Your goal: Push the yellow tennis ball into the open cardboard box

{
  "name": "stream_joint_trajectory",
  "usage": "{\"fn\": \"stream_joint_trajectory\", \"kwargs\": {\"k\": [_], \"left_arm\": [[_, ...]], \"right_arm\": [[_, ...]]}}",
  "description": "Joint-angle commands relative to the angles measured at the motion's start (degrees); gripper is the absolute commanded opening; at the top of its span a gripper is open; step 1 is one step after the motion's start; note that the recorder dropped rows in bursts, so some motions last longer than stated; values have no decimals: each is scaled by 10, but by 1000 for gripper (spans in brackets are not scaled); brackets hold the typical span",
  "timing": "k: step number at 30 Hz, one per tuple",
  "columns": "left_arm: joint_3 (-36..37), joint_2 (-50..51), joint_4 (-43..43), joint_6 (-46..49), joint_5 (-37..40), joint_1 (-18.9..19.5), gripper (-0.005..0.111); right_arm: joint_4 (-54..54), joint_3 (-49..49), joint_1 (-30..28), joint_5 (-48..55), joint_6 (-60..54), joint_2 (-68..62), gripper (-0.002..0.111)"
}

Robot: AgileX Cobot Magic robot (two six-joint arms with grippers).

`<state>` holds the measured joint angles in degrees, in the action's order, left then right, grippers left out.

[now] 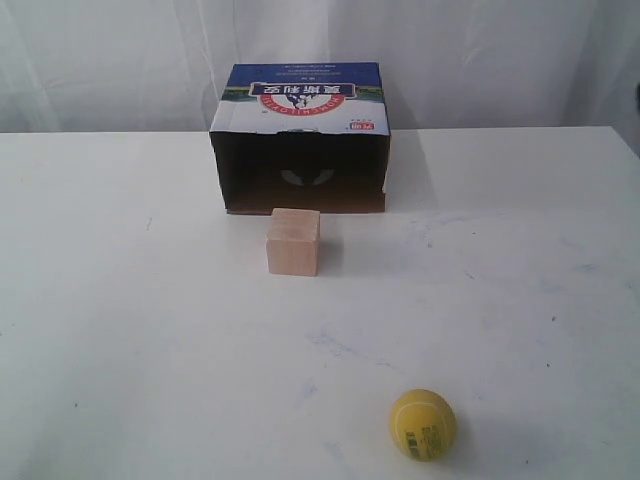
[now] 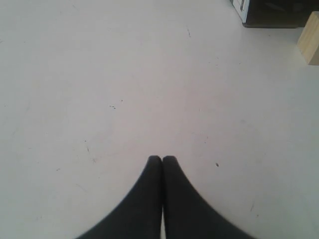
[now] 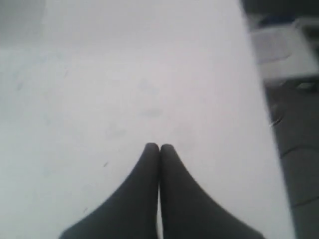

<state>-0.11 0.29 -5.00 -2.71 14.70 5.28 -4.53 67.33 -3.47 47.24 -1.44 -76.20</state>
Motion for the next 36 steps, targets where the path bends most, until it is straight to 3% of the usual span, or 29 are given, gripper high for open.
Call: {"fn": "stream_joint_trajectory", "kwargs": {"k": [1,9,15,36], "left_arm": [[1,-3,-6,1,0,-3,0],[1,-3,-6,1,0,-3,0],[1,-3,-6,1,0,-3,0],[1,-3,-6,1,0,-3,0]], "right_arm": [[111,-8,69,77,-73,-7,0],[209,-146,275,66,23,99,0],[278,-261,368,-49,38,104,0],[278,-307,371,-147,42,-33,0]]}}
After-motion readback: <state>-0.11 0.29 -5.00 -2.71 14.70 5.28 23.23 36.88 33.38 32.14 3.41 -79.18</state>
